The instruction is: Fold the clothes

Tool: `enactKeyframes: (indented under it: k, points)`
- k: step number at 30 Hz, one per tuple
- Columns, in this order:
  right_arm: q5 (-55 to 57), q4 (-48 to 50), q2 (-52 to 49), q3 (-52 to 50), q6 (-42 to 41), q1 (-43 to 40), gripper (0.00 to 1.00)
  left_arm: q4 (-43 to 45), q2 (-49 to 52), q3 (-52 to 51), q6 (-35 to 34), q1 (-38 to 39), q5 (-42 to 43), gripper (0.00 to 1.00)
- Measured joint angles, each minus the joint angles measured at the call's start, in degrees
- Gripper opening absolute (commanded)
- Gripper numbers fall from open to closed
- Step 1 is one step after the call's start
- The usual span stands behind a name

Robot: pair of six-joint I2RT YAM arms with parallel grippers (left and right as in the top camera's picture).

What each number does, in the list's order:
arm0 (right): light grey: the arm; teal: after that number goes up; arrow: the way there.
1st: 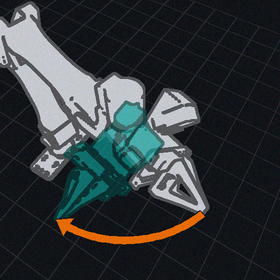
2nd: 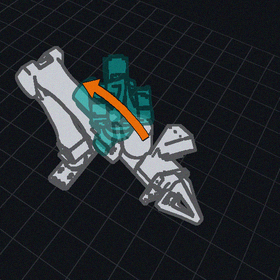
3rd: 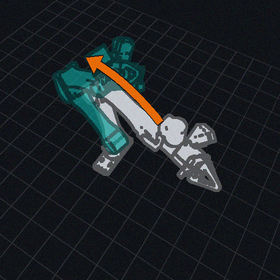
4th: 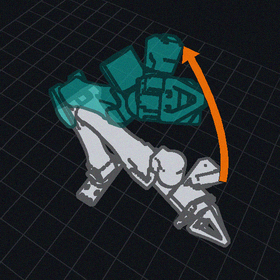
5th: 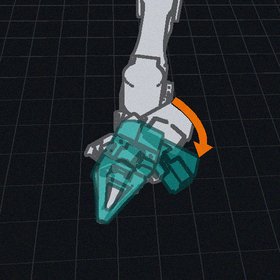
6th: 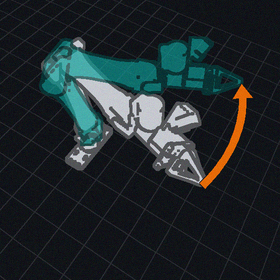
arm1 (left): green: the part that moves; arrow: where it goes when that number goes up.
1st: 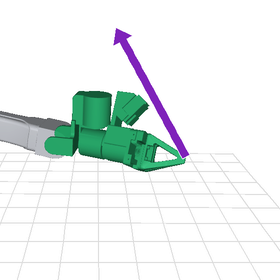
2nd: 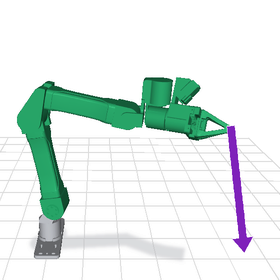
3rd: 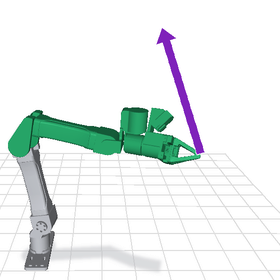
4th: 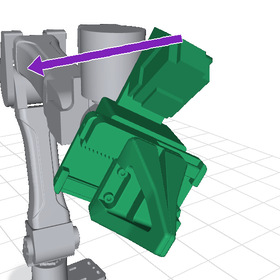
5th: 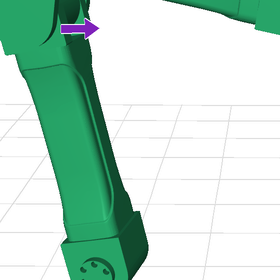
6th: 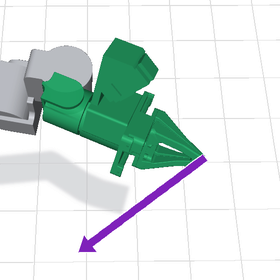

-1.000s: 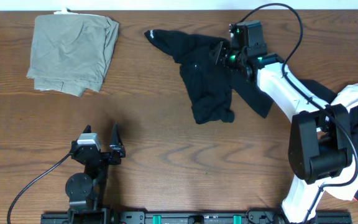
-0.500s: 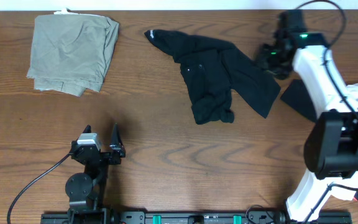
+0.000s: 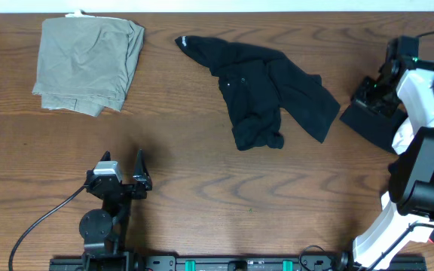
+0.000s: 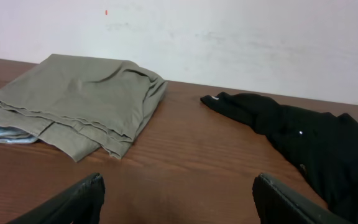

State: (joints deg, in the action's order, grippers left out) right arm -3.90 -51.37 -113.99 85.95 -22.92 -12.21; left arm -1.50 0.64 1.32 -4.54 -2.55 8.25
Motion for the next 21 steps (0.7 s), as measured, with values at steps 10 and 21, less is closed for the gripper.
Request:
enactKeyframes:
  k: [10,21]
  points:
    - [-0.59,7.82,0.0,-5.6,1.33,0.0,0.01,0.0,0.0,0.0,0.0,0.0,0.0,0.78]
    - [-0.63,10.84,-0.66,-6.95,1.75,0.0,0.01,0.0,0.0,0.0,0.0,0.0,0.0,0.78]
